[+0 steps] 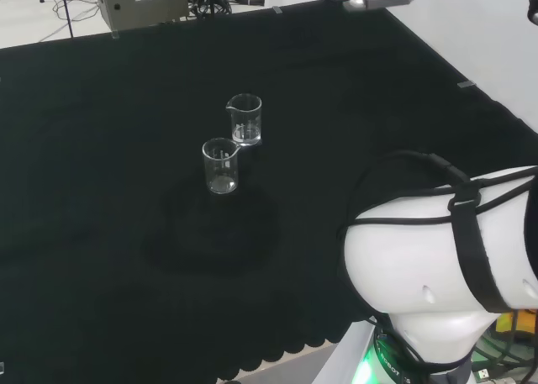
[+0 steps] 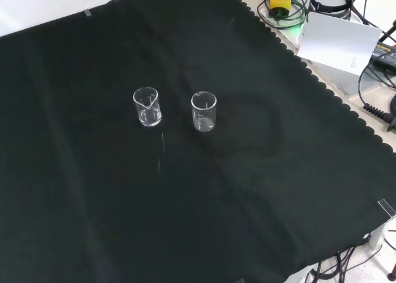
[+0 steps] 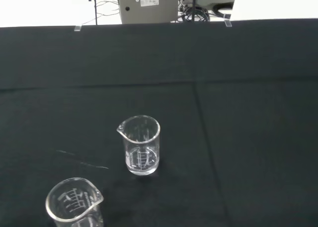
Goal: Pick up the beaker on the right.
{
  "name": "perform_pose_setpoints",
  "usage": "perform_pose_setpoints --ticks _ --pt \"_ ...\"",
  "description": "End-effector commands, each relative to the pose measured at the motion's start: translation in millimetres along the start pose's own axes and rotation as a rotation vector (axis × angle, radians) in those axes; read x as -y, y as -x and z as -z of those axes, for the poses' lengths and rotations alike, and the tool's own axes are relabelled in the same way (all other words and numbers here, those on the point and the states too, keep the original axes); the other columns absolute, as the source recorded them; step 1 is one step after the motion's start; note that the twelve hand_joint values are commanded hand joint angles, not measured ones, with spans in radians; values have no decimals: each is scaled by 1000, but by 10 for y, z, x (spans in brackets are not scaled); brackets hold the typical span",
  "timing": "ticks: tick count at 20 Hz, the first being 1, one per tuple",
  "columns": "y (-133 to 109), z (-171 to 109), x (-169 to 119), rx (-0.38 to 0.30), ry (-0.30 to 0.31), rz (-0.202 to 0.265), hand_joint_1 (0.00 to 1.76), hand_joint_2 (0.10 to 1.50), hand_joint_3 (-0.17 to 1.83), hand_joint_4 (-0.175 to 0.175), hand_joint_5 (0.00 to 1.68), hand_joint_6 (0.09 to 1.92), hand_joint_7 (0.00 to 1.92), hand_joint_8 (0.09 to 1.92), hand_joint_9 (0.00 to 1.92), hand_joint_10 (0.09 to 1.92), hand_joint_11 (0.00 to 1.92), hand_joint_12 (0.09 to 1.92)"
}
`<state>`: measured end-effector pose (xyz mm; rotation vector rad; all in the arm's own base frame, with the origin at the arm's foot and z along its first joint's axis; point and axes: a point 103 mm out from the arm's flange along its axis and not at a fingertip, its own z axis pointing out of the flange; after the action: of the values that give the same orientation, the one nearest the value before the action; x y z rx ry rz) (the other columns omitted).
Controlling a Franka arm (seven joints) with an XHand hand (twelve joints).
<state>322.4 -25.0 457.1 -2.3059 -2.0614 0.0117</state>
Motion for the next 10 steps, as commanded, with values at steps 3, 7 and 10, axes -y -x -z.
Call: perform_pose_setpoints --ticks 3,7,10 --pt "608 -516 -387 -98 3 -40 91 1201 312 -15 288 87 44 516 189 685 10 1391" --pt "611 -852 -742 -138 16 -8 319 1113 268 -27 378 87 171 591 331 698 87 1396" --pt "611 -1150 -1059 -174 -7 11 444 1053 250 -32 413 87 222 621 399 696 133 1394"
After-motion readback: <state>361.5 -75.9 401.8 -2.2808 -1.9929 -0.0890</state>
